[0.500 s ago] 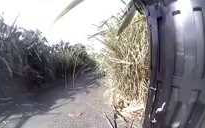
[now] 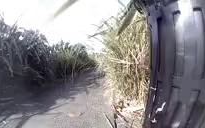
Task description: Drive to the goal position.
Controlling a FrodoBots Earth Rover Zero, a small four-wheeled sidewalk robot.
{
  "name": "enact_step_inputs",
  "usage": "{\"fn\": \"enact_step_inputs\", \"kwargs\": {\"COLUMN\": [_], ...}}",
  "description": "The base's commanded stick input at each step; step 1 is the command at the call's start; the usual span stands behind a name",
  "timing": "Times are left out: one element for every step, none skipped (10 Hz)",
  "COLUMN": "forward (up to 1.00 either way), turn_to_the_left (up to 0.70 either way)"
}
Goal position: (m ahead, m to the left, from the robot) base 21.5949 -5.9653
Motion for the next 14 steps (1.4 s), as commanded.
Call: {"fn": "enact_step_inputs", "kwargs": {"forward": [0.19,0.32,0.45,0.45,0.45,0.45,0.45,0.45,0.45,0.45,0.45,0.45,0.45,0.45], "turn_to_the_left": [0.00,0.00,0.00,0.00,0.00,0.00,0.00,0.00,0.00,0.00,0.00,0.27,0.27,0.27]}}
